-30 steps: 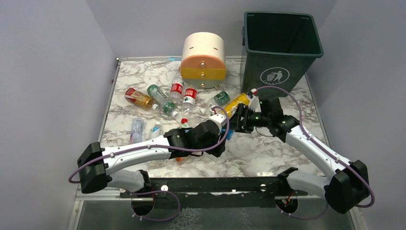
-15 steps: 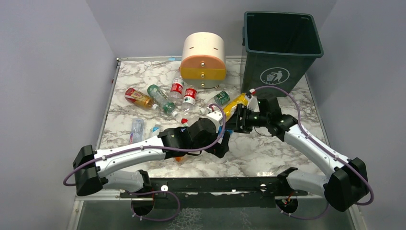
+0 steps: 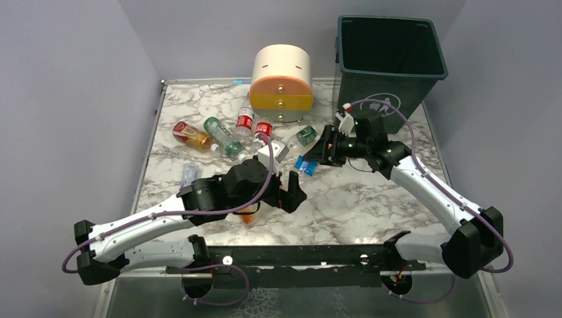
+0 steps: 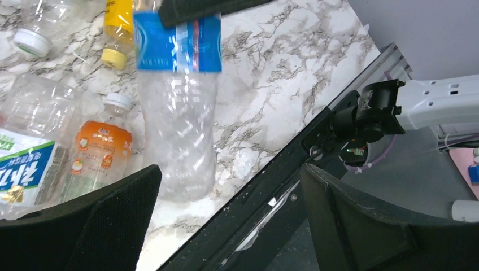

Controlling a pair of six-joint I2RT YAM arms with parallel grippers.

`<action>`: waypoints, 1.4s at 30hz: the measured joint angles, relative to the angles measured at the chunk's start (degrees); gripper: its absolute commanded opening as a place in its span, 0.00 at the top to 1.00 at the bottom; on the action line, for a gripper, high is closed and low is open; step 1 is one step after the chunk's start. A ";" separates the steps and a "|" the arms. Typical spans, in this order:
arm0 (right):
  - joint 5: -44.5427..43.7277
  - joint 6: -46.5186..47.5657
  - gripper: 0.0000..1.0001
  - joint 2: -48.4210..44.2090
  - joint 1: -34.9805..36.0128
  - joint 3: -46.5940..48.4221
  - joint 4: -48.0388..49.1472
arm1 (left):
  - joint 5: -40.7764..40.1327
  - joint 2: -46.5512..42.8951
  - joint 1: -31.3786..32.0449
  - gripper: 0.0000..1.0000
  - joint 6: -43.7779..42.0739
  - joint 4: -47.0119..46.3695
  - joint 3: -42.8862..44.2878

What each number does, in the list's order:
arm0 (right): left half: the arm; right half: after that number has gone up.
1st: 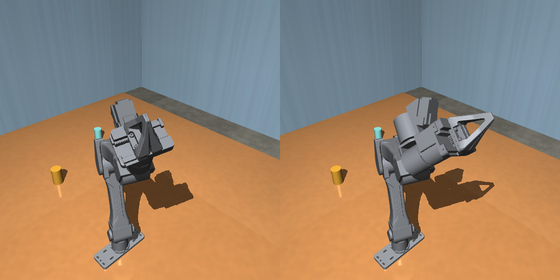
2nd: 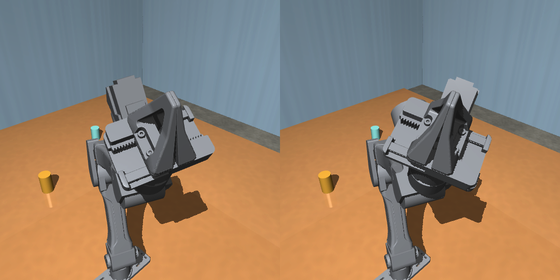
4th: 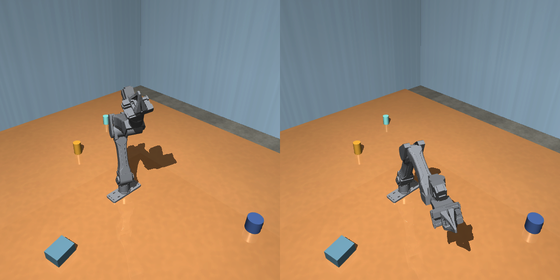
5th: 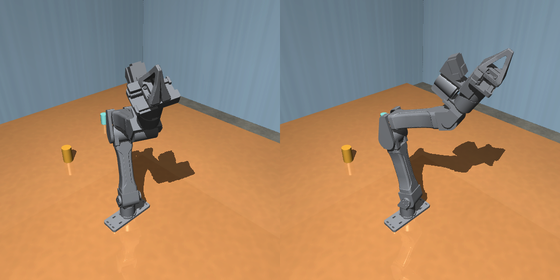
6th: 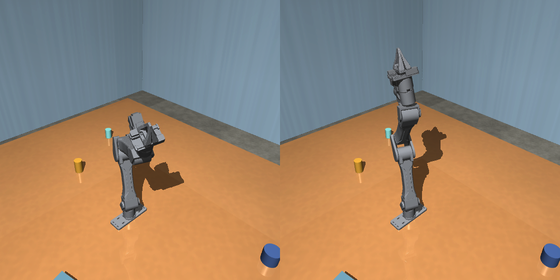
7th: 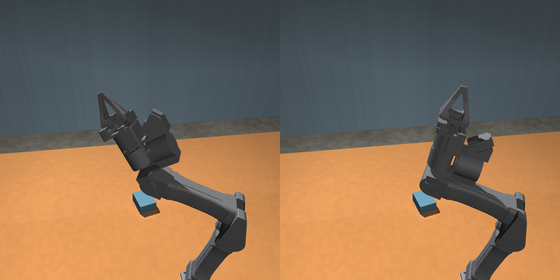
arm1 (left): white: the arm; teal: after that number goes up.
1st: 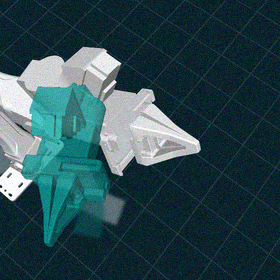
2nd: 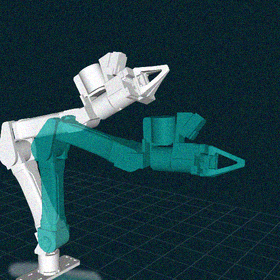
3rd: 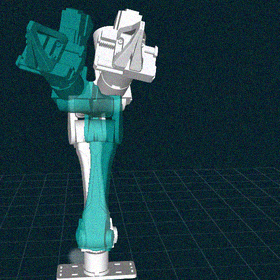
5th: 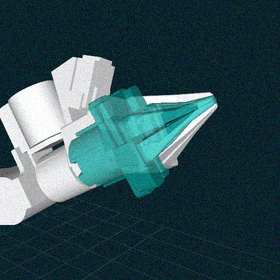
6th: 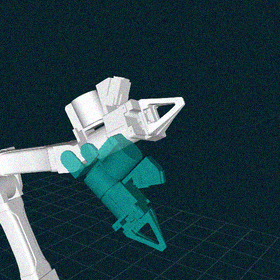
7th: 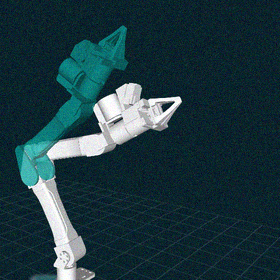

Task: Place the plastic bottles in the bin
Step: Place the plastic bottle in the trash bin.

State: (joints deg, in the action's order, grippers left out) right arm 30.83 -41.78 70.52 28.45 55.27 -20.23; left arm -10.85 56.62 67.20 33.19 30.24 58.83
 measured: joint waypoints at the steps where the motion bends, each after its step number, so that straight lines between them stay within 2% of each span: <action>1: -0.28 0.46 0.40 0.79 0.00 2.25 -0.76 | -0.35 -0.94 0.00 0.01 0.15 0.42 0.00; 11: -3.52 4.46 0.40 8.35 0.00 23.04 -5.97 | -2.82 -9.33 0.00 0.01 1.79 4.24 -0.11; 19: -6.05 7.04 0.40 14.01 -0.09 36.41 -10.67 | -3.41 -19.65 0.00 0.01 2.99 5.07 -2.01; 26: -6.58 8.15 0.40 17.77 -2.80 49.53 -13.68 | -3.43 -20.74 0.00 0.01 3.23 5.53 -4.37; 29: -6.40 8.37 0.40 19.08 -6.16 54.60 -14.16 | -2.47 -19.52 0.00 0.01 2.95 5.84 -5.16; 33: -5.31 8.15 0.39 19.96 -14.10 59.12 -14.03 | -0.44 -17.57 0.00 0.01 2.34 5.86 -5.60; 42: -1.66 2.36 0.39 20.92 -33.24 60.70 -7.15 | 0.35 -17.73 0.00 0.01 2.91 5.35 -9.05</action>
State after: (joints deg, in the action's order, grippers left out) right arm 29.17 -39.42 91.44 -4.80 115.96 -27.38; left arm -10.50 38.89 67.20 36.10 35.59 49.78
